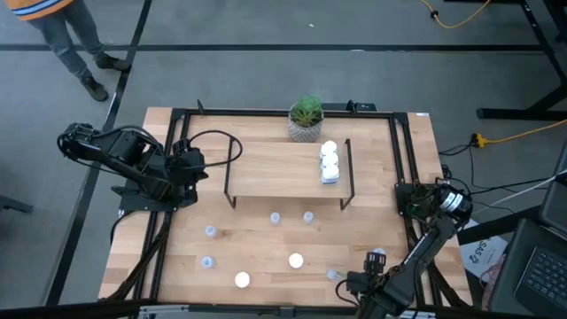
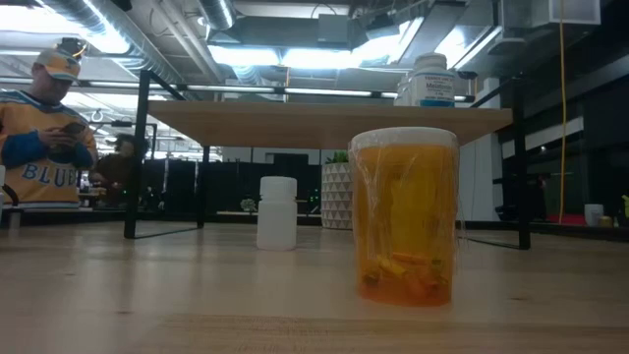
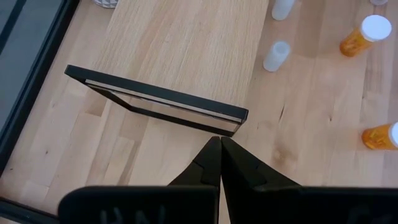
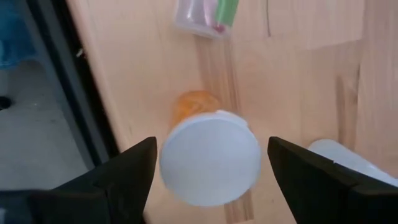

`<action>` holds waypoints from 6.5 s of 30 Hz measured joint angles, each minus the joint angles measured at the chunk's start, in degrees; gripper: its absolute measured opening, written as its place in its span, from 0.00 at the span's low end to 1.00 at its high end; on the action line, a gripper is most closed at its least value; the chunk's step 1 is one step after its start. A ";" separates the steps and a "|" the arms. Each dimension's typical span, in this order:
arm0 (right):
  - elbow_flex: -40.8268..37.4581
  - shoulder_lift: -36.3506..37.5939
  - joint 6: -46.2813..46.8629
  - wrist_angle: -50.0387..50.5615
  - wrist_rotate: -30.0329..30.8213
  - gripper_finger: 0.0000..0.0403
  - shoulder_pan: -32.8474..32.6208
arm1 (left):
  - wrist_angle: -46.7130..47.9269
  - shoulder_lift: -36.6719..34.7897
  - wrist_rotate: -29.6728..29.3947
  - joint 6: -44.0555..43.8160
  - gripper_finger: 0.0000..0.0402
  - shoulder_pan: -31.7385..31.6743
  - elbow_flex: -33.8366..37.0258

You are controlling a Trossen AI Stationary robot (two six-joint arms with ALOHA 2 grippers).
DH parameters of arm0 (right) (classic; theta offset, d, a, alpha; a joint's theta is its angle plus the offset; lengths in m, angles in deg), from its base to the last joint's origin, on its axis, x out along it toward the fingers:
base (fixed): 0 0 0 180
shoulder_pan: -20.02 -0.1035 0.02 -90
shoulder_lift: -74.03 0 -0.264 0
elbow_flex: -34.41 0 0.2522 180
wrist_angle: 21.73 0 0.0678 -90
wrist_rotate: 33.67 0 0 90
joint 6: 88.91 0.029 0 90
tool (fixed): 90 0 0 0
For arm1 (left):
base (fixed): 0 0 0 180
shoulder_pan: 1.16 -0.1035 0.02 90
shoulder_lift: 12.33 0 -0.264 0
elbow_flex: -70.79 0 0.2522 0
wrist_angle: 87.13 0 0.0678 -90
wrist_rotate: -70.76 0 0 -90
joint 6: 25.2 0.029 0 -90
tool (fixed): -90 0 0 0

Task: Pick and place medicine bottles onto shelf by color
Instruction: Put the bottom right orange pill bottle on the shelf, then put the top orange pill bottle on the shelf aligned with the other orange pill bottle

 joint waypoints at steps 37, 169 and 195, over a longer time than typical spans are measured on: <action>31.73 0.07 -20.46 20.87 9.82 0.51 13.95 | -0.03 -0.01 -0.09 0.03 0.00 0.00 0.00; -0.68 0.58 -51.08 -36.91 -0.44 0.73 26.93 | 0.03 0.00 -0.09 -0.12 0.00 0.02 -0.02; -0.68 -5.72 -52.45 -36.39 1.07 0.73 26.78 | 0.01 0.00 -0.13 -0.10 0.00 0.00 0.00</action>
